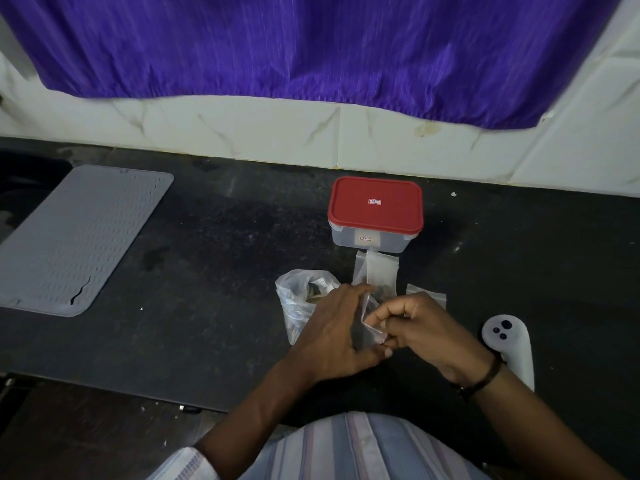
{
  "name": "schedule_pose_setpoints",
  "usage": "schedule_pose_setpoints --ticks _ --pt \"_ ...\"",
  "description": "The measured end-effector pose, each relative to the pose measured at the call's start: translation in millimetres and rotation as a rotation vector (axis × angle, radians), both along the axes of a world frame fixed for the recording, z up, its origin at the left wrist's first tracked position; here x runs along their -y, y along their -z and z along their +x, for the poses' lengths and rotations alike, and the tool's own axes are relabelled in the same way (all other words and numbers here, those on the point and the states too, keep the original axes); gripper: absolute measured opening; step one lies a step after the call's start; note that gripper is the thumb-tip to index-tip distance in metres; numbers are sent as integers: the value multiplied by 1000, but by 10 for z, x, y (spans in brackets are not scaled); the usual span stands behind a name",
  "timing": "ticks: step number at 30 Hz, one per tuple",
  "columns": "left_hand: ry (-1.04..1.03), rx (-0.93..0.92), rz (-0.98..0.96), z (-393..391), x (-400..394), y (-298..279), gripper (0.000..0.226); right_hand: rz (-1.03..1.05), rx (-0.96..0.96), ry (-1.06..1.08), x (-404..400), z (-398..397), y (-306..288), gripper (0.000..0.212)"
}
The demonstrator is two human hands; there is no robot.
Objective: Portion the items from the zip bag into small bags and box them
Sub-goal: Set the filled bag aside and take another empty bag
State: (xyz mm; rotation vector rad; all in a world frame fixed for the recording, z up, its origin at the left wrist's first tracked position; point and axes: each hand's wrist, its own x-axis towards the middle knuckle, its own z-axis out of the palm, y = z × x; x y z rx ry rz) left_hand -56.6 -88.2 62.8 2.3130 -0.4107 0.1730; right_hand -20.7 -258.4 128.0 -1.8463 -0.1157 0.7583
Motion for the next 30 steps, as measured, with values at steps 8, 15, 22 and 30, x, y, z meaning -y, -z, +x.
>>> schedule_pose_setpoints --ticks 8,15,22,30 --pt "43 23 28 -4 -1 30 72 -101 50 -85 -90 -7 23 31" --pt "-36 44 18 1 1 37 64 33 21 -83 -224 -55 27 22" --pt "-64 43 -28 -39 -78 76 37 -3 117 -263 -261 -51 67 29" --pt "-586 -36 -218 -14 -440 -42 22 -268 579 -68 -287 178 223 18"
